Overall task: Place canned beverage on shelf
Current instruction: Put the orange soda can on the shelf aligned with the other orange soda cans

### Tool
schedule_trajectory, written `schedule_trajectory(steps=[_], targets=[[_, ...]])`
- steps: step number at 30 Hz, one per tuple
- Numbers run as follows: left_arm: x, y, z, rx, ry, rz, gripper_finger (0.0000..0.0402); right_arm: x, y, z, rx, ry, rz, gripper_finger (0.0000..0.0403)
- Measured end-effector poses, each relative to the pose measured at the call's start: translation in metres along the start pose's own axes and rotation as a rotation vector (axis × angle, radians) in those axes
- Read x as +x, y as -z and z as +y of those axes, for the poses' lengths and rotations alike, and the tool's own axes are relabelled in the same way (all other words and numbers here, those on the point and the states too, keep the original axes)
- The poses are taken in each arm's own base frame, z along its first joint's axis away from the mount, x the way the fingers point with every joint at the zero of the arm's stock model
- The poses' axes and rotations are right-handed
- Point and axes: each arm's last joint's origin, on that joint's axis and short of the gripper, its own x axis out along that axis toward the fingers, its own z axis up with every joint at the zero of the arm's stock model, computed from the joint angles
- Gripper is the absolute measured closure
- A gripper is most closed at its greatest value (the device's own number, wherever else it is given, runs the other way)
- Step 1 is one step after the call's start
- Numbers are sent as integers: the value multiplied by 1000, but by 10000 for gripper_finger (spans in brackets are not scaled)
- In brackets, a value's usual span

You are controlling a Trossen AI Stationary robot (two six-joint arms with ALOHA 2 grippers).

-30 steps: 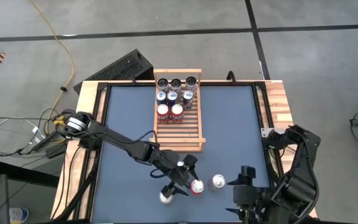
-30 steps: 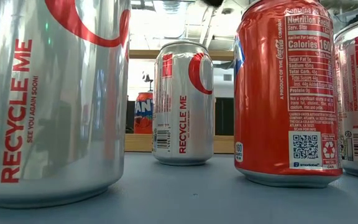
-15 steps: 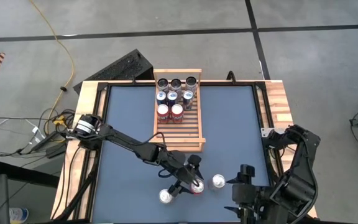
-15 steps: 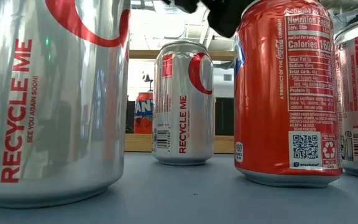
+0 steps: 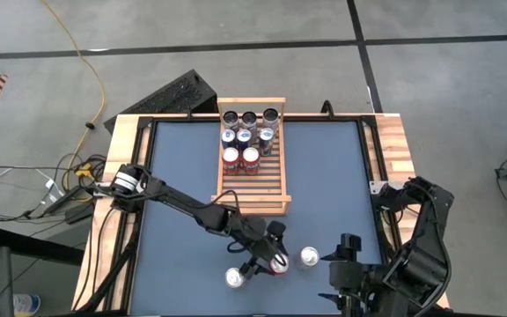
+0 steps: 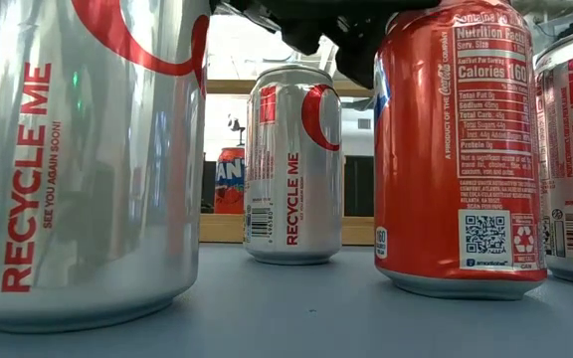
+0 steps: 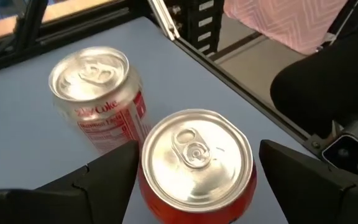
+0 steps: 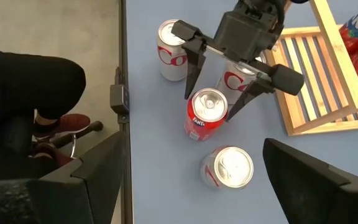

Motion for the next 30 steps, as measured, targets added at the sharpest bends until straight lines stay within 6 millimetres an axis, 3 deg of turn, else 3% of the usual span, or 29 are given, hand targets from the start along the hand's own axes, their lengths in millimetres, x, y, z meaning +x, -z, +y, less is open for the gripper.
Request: schedule_trajectory(steps=[19,30], targets=[[15,9,0,1,51,11,83,0,-1,0,1,9,-16,58],[17,-2,2,-127,29,1,122,-1,1,1,25,5,-17,58]])
